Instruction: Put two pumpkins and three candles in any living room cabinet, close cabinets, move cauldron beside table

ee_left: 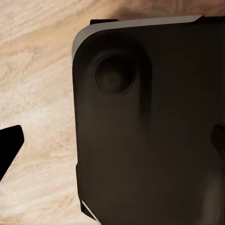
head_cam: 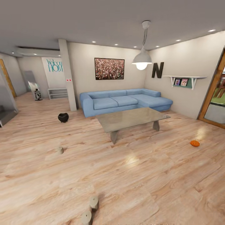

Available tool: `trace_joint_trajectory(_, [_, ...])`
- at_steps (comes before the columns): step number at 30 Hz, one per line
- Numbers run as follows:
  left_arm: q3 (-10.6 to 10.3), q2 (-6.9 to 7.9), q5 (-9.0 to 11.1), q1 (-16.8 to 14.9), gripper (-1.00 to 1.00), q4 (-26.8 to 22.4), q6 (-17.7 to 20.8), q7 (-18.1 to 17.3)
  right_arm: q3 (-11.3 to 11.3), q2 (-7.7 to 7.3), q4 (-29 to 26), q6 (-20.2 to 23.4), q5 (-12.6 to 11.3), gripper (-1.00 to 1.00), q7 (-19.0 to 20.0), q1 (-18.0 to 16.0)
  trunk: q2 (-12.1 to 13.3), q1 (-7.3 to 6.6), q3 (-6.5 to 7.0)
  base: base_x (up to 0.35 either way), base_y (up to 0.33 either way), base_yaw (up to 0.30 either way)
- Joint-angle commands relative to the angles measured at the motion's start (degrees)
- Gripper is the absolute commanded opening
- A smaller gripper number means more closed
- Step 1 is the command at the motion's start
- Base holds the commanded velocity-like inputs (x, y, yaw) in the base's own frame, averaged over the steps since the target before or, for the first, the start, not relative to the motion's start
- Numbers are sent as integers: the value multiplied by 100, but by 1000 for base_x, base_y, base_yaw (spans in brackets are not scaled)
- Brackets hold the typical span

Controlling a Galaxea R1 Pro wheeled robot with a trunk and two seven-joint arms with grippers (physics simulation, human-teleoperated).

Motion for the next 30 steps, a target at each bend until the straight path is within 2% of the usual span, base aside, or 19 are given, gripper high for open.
trace_joint_trajectory(1, [-5, 3, -1, -2, 100, 4, -26, -7, -5, 0, 0, -2, -3, 100, 1, -1, -3, 0, -4, -18, 293, -292])
trace_joint_trajectory(23, [-12, 10, -2, -1, 100, 4, -60, -7, -8, 0, 6, -8, -3, 100, 5, -1, -3, 0, 14, -2, 298, -293])
trace_joint_trajectory(30, [-13, 10, -7, 4, 100, 4, -167, -7, -15, 0, 11, -9, -3, 100, 5, -1, -3, 0, 31, 0, 119, -293])
